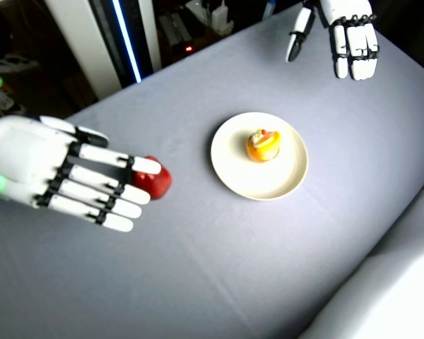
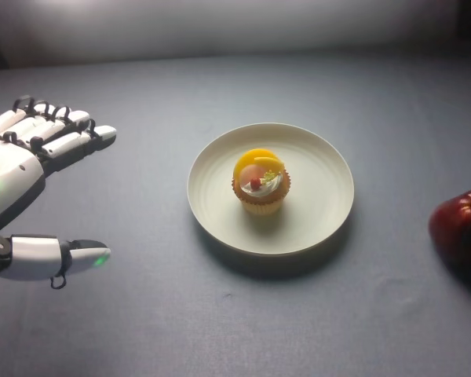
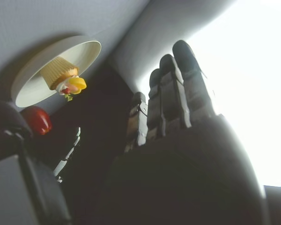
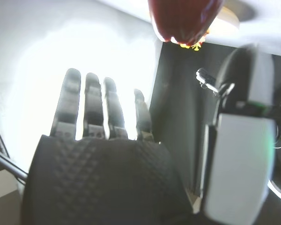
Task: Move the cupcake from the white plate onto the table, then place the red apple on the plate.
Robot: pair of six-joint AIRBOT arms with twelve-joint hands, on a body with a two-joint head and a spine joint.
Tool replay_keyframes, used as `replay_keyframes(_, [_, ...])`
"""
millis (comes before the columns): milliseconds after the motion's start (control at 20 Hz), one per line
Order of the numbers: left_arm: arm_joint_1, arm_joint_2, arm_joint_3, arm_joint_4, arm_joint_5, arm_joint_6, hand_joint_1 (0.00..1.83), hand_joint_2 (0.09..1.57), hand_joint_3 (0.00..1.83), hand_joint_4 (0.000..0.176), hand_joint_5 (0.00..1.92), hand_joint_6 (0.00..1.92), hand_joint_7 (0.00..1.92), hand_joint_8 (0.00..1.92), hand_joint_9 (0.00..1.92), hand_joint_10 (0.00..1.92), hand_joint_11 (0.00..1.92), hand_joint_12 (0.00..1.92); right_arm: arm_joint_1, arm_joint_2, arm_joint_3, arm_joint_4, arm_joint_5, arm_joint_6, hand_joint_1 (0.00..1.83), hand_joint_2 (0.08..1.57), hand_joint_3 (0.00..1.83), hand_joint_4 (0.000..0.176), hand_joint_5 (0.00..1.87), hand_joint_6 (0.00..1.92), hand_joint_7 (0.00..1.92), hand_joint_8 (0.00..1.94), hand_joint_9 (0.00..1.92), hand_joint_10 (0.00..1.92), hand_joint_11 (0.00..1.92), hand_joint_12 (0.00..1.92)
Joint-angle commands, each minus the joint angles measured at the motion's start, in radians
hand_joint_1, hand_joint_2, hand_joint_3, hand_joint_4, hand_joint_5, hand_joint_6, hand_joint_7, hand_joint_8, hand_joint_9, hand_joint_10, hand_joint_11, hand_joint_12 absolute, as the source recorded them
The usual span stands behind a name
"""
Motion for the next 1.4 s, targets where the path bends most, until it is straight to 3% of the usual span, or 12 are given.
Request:
replay_keyframes(0, [-0.009, 0.002, 0.004, 0.004, -0.112, -0.001, 0.59, 0.91, 0.01, 0.119, 0.2, 0.0, 0.13, 0.0, 0.09, 0.0, 0.0, 0.3, 0.01, 0.005, 0.006, 0.028, 0.115, 0.006, 0.63, 1.05, 0.01, 0.034, 0.39, 0.0, 0.39, 0.0, 0.4, 0.01, 0.24, 0.58])
replay_keyframes(200, [-0.104, -0.066, 0.063, 0.044, -0.043, -0.003, 0.6, 0.9, 0.0, 0.145, 0.18, 0.01, 0.12, 0.0, 0.06, 0.0, 0.0, 0.17, 0.01, 0.004, 0.007, 0.028, 0.112, 0.01, 0.67, 1.07, 0.0, 0.017, 0.4, 0.0, 0.4, 0.01, 0.4, 0.01, 0.22, 0.62])
replay_keyframes(300, [-0.164, -0.107, 0.099, 0.072, 0.001, -0.006, 0.62, 0.9, 0.0, 0.131, 0.18, 0.0, 0.1, 0.0, 0.02, 0.0, 0.0, 0.08, 0.011, 0.004, 0.009, 0.028, 0.112, 0.017, 0.69, 1.08, 0.0, 0.015, 0.4, 0.0, 0.4, 0.0, 0.4, 0.0, 0.21, 0.62])
replay_keyframes(550, [-0.344, -0.251, 0.194, 0.173, 0.141, -0.014, 0.59, 0.9, 0.01, 0.176, 0.19, 0.0, 0.13, 0.0, 0.12, 0.01, 0.13, 0.12, 0.031, 0.002, 0.012, 0.015, 0.112, 0.017, 0.72, 1.07, 0.0, 0.015, 0.39, 0.0, 0.4, 0.0, 0.4, 0.0, 0.25, 0.58])
replay_keyframes(600, [-0.364, -0.278, 0.213, 0.184, 0.166, -0.014, 0.6, 0.92, 0.01, 0.164, 0.19, 0.0, 0.14, 0.0, 0.13, 0.01, 0.13, 0.12, 0.037, 0.001, 0.013, 0.011, 0.112, 0.017, 0.74, 1.07, 0.0, 0.013, 0.39, 0.0, 0.4, 0.0, 0.4, 0.0, 0.25, 0.57])
replay_keyframes(700, [-0.39, -0.319, 0.243, 0.191, 0.207, -0.013, 0.81, 0.91, 0.0, 0.083, 0.28, 0.0, 0.24, 0.01, 0.23, 0.01, 0.14, 0.35, 0.053, -0.005, 0.018, 0.002, 0.112, 0.017, 0.75, 1.08, 0.0, 0.013, 0.37, 0.0, 0.41, 0.0, 0.39, 0.0, 0.23, 0.55])
replay_keyframes(750, [-0.398, -0.339, 0.257, 0.191, 0.224, -0.012, 0.85, 0.88, 0.01, 0.076, 0.3, 0.0, 0.24, 0.0, 0.25, 0.0, 0.07, 0.54, 0.063, -0.01, 0.022, -0.004, 0.112, 0.017, 0.74, 1.08, 0.0, 0.023, 0.34, 0.0, 0.39, 0.0, 0.37, 0.0, 0.21, 0.54])
replay_keyframes(950, [-0.421, -0.429, 0.319, 0.191, 0.3, -0.009, 0.87, 0.88, 0.0, 0.112, 0.3, 0.0, 0.25, 0.0, 0.24, 0.0, 0.0, 0.63, 0.086, -0.026, 0.031, -0.013, 0.112, 0.017, 0.68, 1.09, 0.0, 0.057, 0.29, 0.0, 0.35, 0.0, 0.37, 0.0, 0.16, 0.6])
replay_keyframes(1000, [-0.423, -0.445, 0.328, 0.191, 0.309, -0.009, 0.92, 0.88, 0.0, 0.092, 0.33, 0.01, 0.27, 0.0, 0.24, 0.0, 0.0, 0.6, 0.086, -0.026, 0.031, -0.013, 0.112, 0.017, 0.68, 1.1, 0.0, 0.05, 0.29, 0.0, 0.36, 0.0, 0.36, 0.0, 0.15, 0.61])
replay_keyframes(1150, [-0.425, -0.476, 0.351, 0.182, 0.33, -0.007, 0.97, 0.88, 0.0, 0.119, 0.35, 0.0, 0.29, 0.0, 0.22, 0.0, 0.0, 0.47, 0.086, -0.026, 0.033, -0.013, 0.109, 0.017, 0.66, 1.1, 0.0, 0.029, 0.33, 0.01, 0.37, 0.01, 0.37, 0.01, 0.15, 0.68])
replay_keyframes(1250, [-0.426, -0.496, 0.369, 0.177, 0.346, -0.006, 0.98, 0.88, 0.0, 0.099, 0.38, 0.0, 0.33, 0.01, 0.28, 0.01, 0.0, 0.48, 0.086, -0.027, 0.033, -0.013, 0.109, 0.017, 0.64, 1.1, 0.0, 0.02, 0.34, 0.0, 0.37, 0.0, 0.35, 0.0, 0.11, 0.71])
replay_keyframes(1350, [-0.429, -0.513, 0.381, 0.177, 0.362, 0.005, 0.99, 0.91, 0.0, 0.06, 0.51, 0.01, 0.5, 0.01, 0.48, 0.01, 0.03, 0.88, 0.086, -0.028, 0.033, -0.013, 0.109, 0.017, 0.62, 1.1, 0.0, 0.019, 0.35, 0.0, 0.37, 0.0, 0.36, 0.0, 0.11, 0.72])
